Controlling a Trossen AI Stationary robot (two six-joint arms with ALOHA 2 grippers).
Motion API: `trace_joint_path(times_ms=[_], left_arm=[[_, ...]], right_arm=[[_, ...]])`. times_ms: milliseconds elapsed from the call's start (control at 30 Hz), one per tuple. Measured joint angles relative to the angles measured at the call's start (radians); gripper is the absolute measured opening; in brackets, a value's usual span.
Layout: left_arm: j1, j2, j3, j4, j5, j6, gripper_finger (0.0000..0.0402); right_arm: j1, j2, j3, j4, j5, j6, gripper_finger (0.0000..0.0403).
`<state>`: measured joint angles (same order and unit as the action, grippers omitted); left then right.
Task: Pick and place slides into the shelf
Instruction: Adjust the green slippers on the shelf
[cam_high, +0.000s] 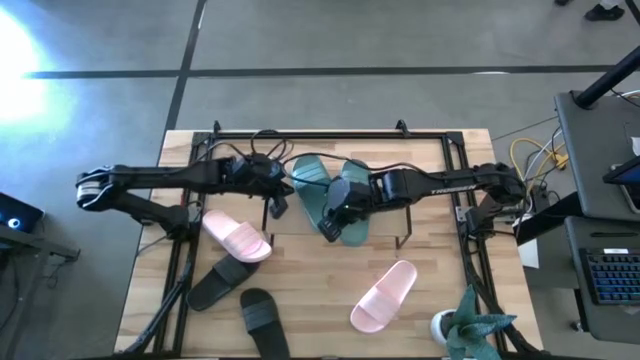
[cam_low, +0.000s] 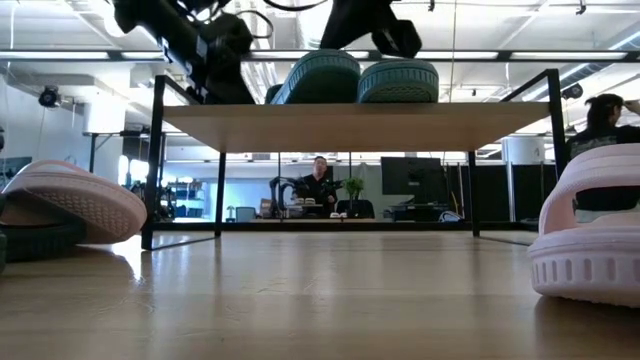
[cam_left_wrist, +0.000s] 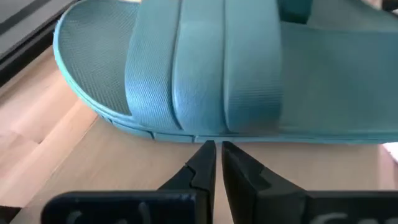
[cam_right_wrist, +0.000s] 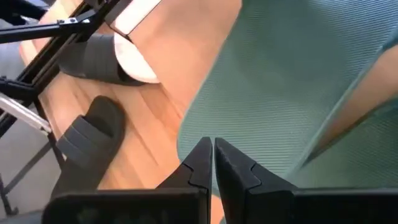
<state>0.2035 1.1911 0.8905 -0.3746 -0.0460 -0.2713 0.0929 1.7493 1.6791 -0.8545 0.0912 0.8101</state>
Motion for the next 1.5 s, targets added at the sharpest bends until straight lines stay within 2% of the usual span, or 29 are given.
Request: trace_joint_path(times_ms=[200,267,400,567,667,800,867,1100,1233,1400,1500], left_arm=[[0.000,0.039,0.017,0.026,-0.068,0.023,0.0012],[0.000,0.041,0.025,0.024,-0.070,0.025,0.0012],[0.000,0.037,0.028,0.026,-0.076,0.052,0.0012],[0.000,0.036,0.028,0.030,-0.084,0.070,0.0012],[0.000,0.048,0.027,0.032,-0.085,0.072,0.0012],[0.000,0.067,0.026,0.049,-0.085,0.077,0.0012],[0.000,0.077,0.026,0.052,-0.084,0.078,0.0012],[0.003,0.076,0.030,0.090,-0.099,0.152,0.0012],[0.019,0.080,0.031,0.106,-0.102,0.177,0.0012],[0.040,0.079,0.032,0.105,-0.109,0.179,0.0012],[0.048,0.070,0.032,0.105,-0.142,0.203,0.0012]], right_arm=[[0.018,-0.023,0.000,-0.100,0.200,0.080,0.0011],[0.018,-0.027,0.001,-0.166,0.216,0.113,0.0011],[0.018,-0.015,0.000,-0.242,0.189,0.135,0.0011],[0.018,0.002,0.000,-0.146,0.153,0.093,0.0011],[0.016,0.013,0.002,-0.066,0.092,0.071,0.0011],[0.014,0.034,0.000,-0.049,-0.009,0.054,0.0011],[0.018,0.037,-0.001,-0.076,-0.005,0.053,0.0011],[0.059,-0.012,0.017,-0.084,0.187,0.083,0.0011],[0.058,-0.030,0.058,-0.200,0.296,0.146,0.0011],[0.058,-0.029,0.071,-0.406,0.339,0.286,0.0011],[0.058,-0.028,0.068,-0.466,0.335,0.326,0.0011]])
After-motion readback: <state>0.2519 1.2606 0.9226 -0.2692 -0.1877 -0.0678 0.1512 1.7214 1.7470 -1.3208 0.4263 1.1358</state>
